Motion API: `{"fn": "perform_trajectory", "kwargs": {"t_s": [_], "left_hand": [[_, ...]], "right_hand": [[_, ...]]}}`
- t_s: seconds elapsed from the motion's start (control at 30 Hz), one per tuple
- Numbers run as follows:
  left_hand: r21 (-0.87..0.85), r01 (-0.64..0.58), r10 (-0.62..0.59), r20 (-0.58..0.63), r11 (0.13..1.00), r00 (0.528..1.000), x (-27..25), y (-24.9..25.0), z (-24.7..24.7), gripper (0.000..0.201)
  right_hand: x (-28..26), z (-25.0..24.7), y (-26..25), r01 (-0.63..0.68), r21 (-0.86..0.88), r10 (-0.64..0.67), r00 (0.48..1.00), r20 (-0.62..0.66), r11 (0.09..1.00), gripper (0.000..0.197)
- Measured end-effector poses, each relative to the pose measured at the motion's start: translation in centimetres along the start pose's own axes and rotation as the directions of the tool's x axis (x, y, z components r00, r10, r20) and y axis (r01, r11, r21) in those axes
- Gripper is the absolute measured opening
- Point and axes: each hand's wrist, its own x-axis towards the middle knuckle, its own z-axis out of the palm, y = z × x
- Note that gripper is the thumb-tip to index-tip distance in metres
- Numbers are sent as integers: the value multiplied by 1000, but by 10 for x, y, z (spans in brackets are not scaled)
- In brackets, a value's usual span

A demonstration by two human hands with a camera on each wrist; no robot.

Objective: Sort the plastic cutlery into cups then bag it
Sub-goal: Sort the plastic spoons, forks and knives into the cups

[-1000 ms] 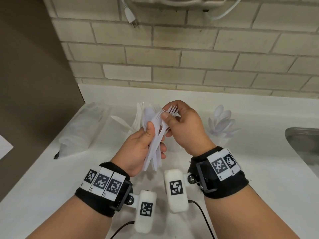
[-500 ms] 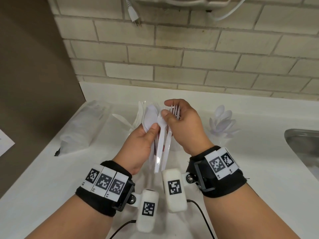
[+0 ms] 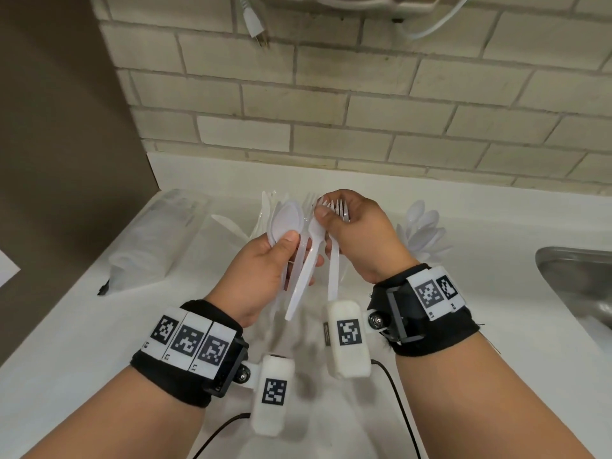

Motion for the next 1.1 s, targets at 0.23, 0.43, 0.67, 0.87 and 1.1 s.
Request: {"fn": "perform_trajectory", "kwargs": {"t_s": [0.23,0.43,0.67,0.87,1.1], "left_hand": [[-70,42,-44,-33,997,998,6,-1,1,34],[-93,61,-78,-190,994,979,11,-5,-9,29],[-100,74,-91,-178,992,980,11,-9,-10,29],[-105,75,-93,-179,992,979,11,-9,-7,28],[-127,82,-105,-183,989,978,10,-12,-12,28]], "right_hand": [[3,-2,3,44,-44,-45,999,-24,998,7],[27,-43,-12,165,-224,-241,897,-371,961,7],[47,-46,4,325,-404,-480,790,-381,855,14],[52,-28,34,423,-398,-540,804,-250,814,12],[41,-29,57,295,-483,-318,947,35,825,25]]}}
